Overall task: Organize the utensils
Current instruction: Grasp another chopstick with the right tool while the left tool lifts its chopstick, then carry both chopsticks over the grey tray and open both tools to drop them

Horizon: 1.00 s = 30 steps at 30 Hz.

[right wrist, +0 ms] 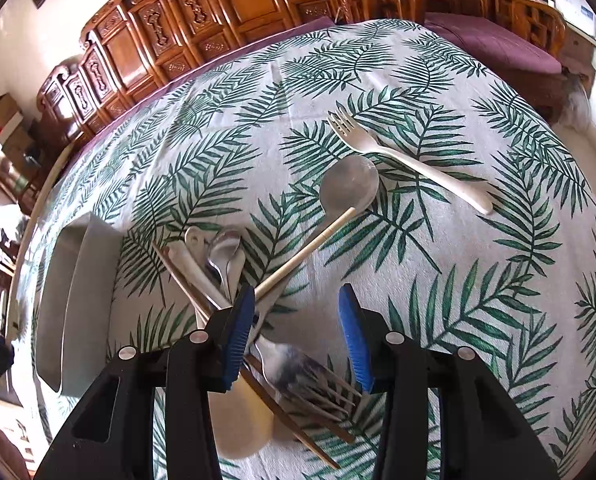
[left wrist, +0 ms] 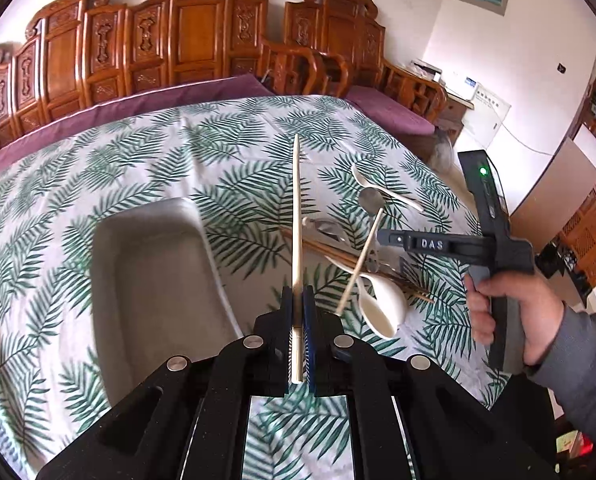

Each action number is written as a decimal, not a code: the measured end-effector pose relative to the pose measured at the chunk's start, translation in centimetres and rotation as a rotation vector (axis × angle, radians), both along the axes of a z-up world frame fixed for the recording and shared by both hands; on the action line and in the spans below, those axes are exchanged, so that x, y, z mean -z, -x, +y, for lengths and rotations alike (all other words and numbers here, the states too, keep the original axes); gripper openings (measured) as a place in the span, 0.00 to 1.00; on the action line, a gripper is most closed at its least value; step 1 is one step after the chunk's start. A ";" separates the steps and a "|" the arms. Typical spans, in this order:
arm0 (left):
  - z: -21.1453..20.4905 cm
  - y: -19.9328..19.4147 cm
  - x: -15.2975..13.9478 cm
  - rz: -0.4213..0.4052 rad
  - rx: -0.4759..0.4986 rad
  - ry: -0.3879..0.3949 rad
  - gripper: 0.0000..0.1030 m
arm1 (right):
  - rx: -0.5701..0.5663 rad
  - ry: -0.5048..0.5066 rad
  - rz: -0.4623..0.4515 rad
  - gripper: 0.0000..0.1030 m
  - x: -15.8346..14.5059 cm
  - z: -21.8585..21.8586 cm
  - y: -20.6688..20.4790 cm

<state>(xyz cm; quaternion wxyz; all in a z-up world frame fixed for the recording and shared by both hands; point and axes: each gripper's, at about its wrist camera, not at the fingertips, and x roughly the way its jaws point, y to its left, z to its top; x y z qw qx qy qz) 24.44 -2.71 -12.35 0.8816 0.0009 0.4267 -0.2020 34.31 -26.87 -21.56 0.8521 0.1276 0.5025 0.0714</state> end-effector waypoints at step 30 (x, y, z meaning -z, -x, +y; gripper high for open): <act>6.2 1.9 -0.7 -0.034 -0.102 0.005 0.04 | -0.017 0.207 0.117 0.06 0.1 2.4 -2.3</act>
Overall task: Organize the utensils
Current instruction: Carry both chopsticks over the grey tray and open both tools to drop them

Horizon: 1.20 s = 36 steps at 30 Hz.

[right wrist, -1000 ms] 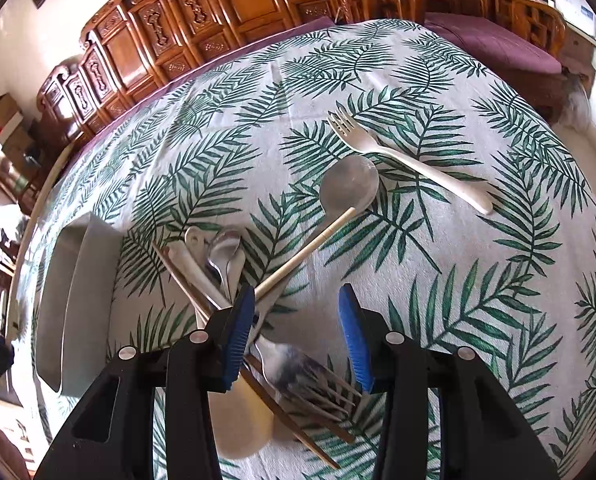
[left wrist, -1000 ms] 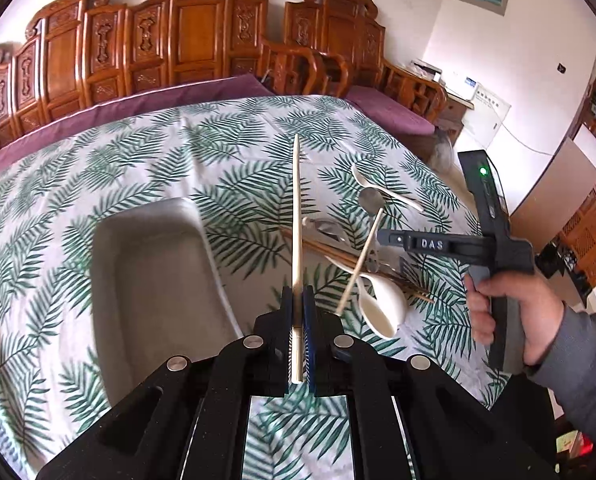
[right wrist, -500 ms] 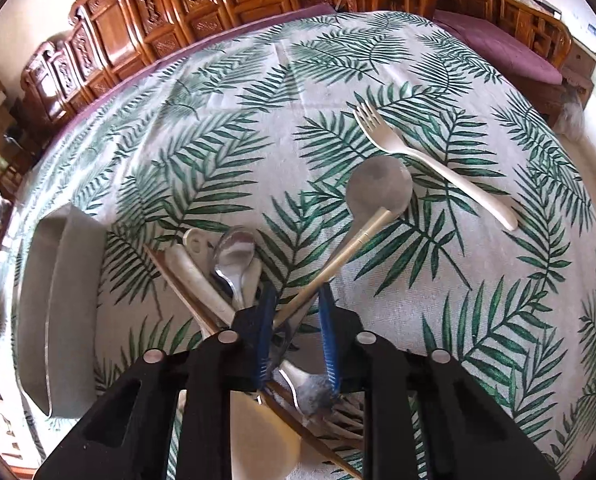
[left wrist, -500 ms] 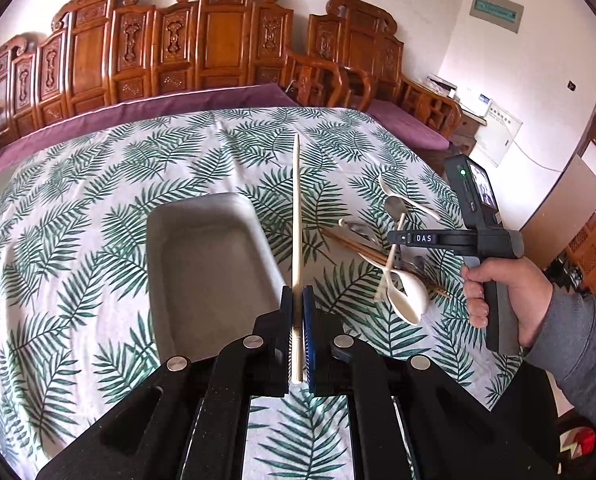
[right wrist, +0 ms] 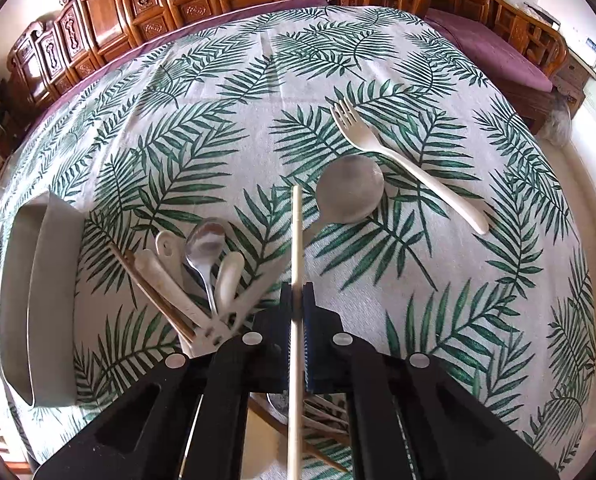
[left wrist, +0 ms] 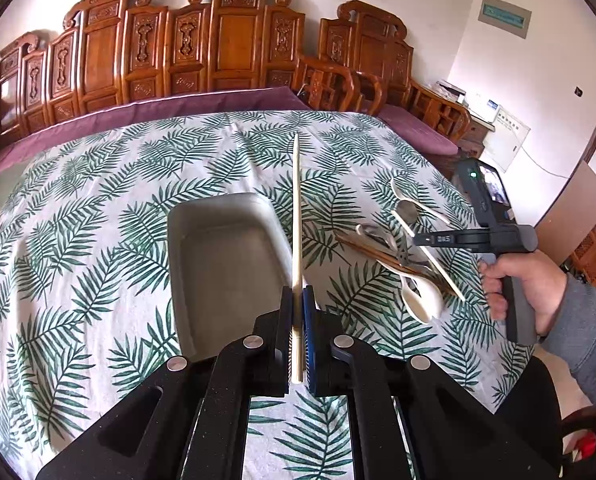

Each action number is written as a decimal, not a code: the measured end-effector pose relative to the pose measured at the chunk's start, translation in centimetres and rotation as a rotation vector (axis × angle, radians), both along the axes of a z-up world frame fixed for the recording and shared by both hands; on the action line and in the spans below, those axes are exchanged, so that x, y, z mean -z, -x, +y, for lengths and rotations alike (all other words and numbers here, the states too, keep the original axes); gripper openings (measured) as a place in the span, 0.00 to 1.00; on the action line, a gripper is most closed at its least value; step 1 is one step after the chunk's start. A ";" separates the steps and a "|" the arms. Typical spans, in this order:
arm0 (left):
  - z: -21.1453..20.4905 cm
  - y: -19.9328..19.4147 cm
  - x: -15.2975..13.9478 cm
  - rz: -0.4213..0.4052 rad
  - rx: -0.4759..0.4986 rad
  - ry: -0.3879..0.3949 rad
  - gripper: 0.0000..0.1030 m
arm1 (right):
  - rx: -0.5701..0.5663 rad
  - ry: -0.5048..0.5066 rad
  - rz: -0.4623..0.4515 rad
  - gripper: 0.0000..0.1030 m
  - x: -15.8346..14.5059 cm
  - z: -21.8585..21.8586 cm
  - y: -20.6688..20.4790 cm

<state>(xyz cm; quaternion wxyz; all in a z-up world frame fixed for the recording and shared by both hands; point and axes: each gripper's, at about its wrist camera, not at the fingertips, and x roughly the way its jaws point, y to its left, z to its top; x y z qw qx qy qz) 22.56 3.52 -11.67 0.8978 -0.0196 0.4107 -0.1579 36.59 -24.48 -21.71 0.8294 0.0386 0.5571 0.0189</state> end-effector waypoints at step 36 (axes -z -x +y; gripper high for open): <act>6.3 -0.7 0.8 0.004 -0.186 -0.022 0.24 | -0.395 -0.209 -0.193 0.06 -10.1 20.4 2.8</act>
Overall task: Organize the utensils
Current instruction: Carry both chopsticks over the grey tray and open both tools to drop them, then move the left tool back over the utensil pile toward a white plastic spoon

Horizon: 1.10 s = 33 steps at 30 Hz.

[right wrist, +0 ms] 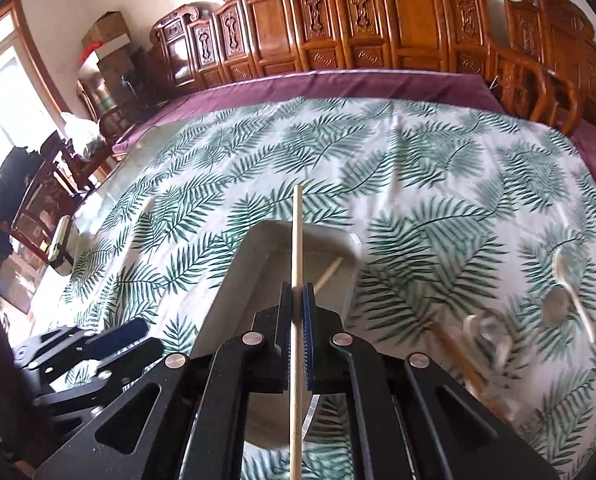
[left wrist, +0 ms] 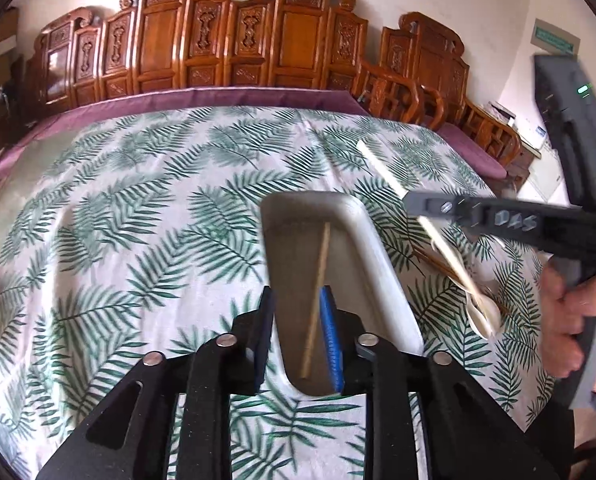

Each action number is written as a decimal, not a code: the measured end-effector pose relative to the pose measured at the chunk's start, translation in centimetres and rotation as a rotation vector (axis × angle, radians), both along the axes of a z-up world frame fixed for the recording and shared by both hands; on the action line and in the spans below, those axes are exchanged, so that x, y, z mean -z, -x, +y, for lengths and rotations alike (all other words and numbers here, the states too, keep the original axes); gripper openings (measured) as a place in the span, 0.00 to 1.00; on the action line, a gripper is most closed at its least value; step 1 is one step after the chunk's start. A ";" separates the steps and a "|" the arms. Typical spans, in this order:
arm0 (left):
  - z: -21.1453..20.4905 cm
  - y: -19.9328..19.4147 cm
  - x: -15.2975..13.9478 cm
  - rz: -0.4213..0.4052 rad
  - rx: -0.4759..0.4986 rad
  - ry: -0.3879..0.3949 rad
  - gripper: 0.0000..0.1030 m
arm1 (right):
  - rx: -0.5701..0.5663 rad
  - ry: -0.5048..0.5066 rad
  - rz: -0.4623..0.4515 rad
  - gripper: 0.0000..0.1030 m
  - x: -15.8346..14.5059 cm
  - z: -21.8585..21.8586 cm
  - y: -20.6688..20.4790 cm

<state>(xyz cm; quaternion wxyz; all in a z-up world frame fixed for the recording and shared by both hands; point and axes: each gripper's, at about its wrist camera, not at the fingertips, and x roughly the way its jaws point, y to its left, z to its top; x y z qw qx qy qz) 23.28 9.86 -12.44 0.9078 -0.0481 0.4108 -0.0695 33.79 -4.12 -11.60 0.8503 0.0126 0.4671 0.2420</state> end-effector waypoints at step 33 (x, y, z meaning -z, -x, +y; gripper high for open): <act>-1.3 2.2 -3.7 -0.071 0.033 -0.040 0.25 | -0.016 0.089 -0.060 0.07 0.3 -4.4 3.4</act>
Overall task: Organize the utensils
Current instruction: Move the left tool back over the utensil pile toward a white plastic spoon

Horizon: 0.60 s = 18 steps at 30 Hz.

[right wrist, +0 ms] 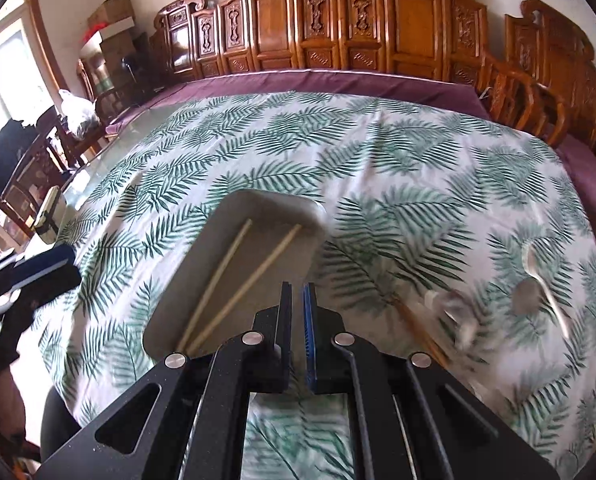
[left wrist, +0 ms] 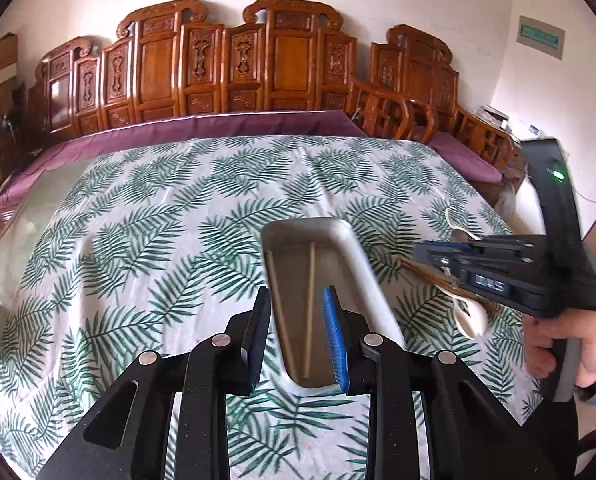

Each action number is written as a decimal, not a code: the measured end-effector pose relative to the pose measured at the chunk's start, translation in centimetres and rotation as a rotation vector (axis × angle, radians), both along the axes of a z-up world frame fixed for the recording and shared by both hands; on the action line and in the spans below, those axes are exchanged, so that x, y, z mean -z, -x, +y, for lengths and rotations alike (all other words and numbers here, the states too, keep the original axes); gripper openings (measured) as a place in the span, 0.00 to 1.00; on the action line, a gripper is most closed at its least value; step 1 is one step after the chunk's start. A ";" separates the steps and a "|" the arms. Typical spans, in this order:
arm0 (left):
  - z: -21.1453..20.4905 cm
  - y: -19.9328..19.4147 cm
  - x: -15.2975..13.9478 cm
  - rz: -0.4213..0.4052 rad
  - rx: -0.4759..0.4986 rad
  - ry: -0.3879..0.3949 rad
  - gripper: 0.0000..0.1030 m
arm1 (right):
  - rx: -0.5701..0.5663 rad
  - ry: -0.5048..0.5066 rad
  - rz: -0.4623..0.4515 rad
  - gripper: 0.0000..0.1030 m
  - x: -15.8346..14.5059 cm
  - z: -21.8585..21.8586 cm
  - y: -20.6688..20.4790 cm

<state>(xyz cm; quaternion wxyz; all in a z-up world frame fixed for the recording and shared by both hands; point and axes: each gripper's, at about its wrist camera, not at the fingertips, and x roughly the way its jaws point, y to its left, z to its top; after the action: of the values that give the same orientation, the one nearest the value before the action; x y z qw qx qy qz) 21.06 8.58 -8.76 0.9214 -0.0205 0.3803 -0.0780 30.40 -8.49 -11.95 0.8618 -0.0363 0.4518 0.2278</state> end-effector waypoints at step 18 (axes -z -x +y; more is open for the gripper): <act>-9.2 -0.4 0.7 0.033 0.128 -0.007 0.26 | 0.115 0.064 -0.047 0.07 -0.1 -14.0 6.0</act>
<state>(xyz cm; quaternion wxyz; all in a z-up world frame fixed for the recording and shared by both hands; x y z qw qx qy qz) 21.45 -0.64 -9.49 0.9082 0.0057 0.3962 -0.1349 24.44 -22.51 -11.90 0.8823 -0.0431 0.4396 0.1627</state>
